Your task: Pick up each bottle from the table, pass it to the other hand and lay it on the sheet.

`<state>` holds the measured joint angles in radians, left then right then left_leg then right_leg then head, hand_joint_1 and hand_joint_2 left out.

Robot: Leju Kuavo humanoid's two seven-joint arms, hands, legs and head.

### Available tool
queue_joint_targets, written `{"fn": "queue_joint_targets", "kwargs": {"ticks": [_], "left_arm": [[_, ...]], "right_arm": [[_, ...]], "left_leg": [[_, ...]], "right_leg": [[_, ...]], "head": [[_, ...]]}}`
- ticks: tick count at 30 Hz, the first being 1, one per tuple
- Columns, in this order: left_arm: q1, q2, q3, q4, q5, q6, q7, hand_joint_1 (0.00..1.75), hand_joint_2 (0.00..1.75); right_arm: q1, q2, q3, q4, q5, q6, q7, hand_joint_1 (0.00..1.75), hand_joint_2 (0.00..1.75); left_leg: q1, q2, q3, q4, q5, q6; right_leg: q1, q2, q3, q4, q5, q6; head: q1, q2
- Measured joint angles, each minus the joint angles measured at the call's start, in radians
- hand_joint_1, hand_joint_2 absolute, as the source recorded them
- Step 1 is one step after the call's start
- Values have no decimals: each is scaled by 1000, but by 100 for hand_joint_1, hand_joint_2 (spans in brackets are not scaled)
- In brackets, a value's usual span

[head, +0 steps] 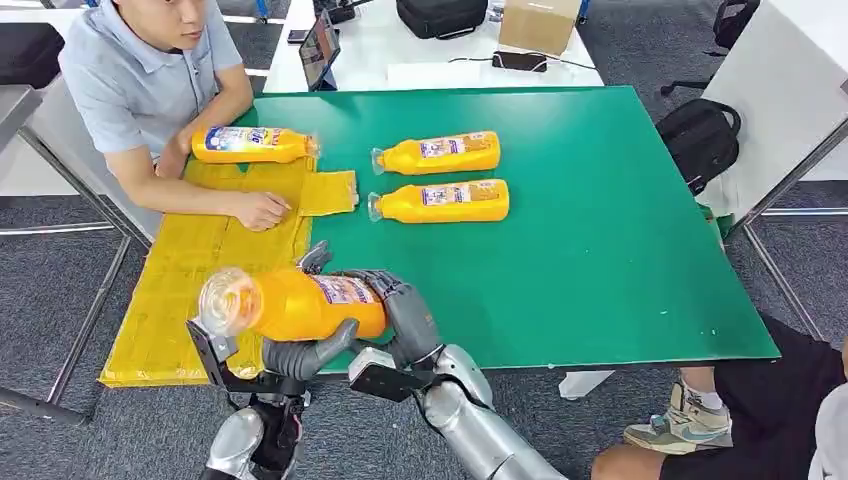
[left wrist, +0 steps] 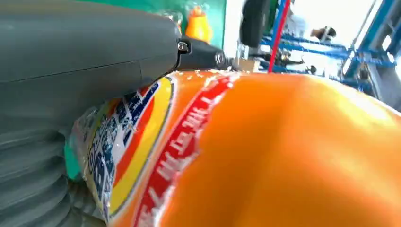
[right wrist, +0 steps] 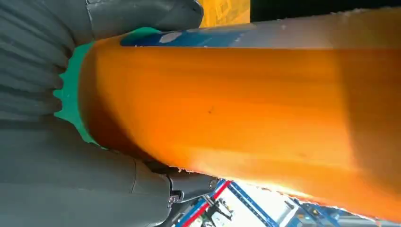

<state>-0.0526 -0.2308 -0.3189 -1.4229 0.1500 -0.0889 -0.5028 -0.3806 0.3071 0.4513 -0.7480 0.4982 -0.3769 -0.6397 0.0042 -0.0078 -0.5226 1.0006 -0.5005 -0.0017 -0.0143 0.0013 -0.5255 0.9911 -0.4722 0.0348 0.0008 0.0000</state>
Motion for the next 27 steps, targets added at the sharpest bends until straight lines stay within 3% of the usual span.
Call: {"fn": "queue_joint_targets", "kwargs": {"ticks": [7,8,9,10,11,27], "left_arm": [[-3,-15,14,8,19,14,3,175,175],[-4,-16,16,10,22,16,3,175,175],[-5,-16,18,11,34,19,7,175,175],[-5,-16,20,13,45,24,11,175,175],[-5,-16,21,13,54,26,15,175,175],[-136,4,89,125,106,77,77,175,175]], "right_arm": [[-6,18,4,34,-6,1,1,161,175],[-6,19,5,37,-8,4,1,148,175],[-6,20,6,41,-8,6,1,63,175],[-6,21,9,44,-8,6,4,16,175],[-6,22,13,48,-8,6,6,0,0],[-10,27,77,43,-23,-18,-24,0,0]], "left_leg": [[0,0,0,0,0,0],[0,0,0,0,0,0],[0,0,0,0,0,0],[0,0,0,0,0,0],[0,0,0,0,0,0],[0,1,0,0,1,0]], "right_leg": [[0,0,0,0,0,0],[0,0,0,0,0,0],[0,0,0,0,0,0],[0,0,0,0,0,0],[0,0,0,0,0,0],[0,1,0,0,0,0]], "head": [[0,0],[0,0],[0,0],[0,0],[0,0],[0,0]]}}
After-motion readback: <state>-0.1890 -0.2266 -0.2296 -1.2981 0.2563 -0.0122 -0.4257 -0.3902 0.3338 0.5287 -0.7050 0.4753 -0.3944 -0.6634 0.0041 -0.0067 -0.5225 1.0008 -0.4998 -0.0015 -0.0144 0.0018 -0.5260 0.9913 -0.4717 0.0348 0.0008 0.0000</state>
